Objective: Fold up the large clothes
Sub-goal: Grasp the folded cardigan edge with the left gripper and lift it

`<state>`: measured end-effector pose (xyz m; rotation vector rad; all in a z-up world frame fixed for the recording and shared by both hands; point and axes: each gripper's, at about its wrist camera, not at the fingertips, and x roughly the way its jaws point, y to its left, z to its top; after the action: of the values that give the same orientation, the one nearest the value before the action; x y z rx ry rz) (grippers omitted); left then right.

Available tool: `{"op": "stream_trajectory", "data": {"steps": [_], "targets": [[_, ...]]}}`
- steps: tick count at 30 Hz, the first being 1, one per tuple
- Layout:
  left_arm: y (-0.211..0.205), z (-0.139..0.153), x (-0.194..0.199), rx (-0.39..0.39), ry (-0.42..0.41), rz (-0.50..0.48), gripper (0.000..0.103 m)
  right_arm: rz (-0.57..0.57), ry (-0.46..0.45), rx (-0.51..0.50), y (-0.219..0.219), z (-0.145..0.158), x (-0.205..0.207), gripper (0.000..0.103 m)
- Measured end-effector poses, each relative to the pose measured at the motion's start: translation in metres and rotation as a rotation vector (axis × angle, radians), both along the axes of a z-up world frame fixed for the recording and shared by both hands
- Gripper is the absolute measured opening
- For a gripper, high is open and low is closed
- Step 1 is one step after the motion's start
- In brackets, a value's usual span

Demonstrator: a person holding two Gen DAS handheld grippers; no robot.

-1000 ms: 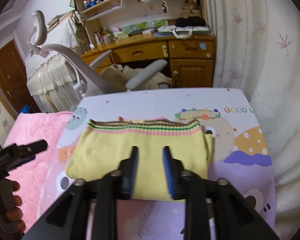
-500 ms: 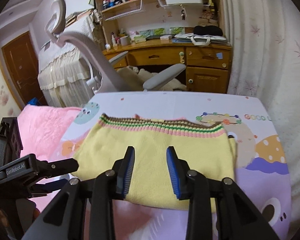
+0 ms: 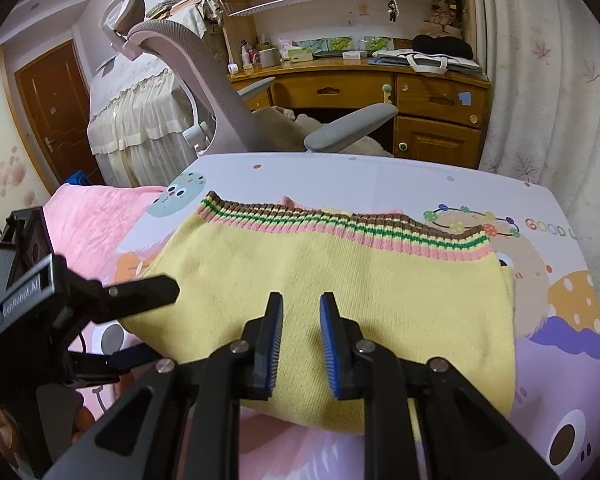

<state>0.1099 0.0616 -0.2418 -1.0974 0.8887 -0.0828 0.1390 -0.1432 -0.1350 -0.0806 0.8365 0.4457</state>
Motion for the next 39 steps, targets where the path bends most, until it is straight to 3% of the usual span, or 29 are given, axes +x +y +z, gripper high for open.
{"op": "stream_trajectory", "data": {"steps": [8, 10, 13, 15, 18, 24, 30, 34, 39], "targets": [[0.01, 0.005, 0.011, 0.027, 0.016, 0.037, 0.096, 0.012, -0.001, -0.012, 0.004, -0.003, 0.005, 0.014], [0.012, 0.005, 0.012, 0.044, 0.024, 0.041, 0.085, 0.017, -0.007, -0.019, 0.007, -0.002, 0.007, 0.012], [0.015, 0.003, 0.013, 0.075, 0.045, 0.039, 0.058, 0.026, -0.014, -0.041, 0.013, -0.004, 0.008, 0.007], [0.021, -0.002, 0.01, 0.091, 0.066, 0.032, 0.03, 0.029, -0.01, -0.048, 0.017, -0.006, 0.009, 0.007], [0.029, -0.009, 0.013, 0.077, 0.074, 0.01, 0.016, 0.029, 0.015, -0.06, 0.021, -0.013, 0.01, 0.006], [0.018, 0.015, 0.011, 0.23, -0.006, -0.052, 0.011, -0.014, 0.064, -0.065, 0.02, -0.026, 0.013, 0.006], [-0.006, 0.06, 0.01, 0.344, -0.174, -0.136, 0.01, -0.045, 0.089, -0.002, 0.011, -0.031, 0.012, 0.006], [-0.031, 0.085, 0.013, 0.373, -0.275, -0.236, 0.009, -0.057, 0.124, 0.089, -0.001, -0.033, 0.016, 0.006], [-0.067, 0.107, 0.024, 0.407, -0.364, -0.361, 0.007, -0.088, 0.191, 0.277, -0.028, -0.044, 0.022, 0.006]]}}
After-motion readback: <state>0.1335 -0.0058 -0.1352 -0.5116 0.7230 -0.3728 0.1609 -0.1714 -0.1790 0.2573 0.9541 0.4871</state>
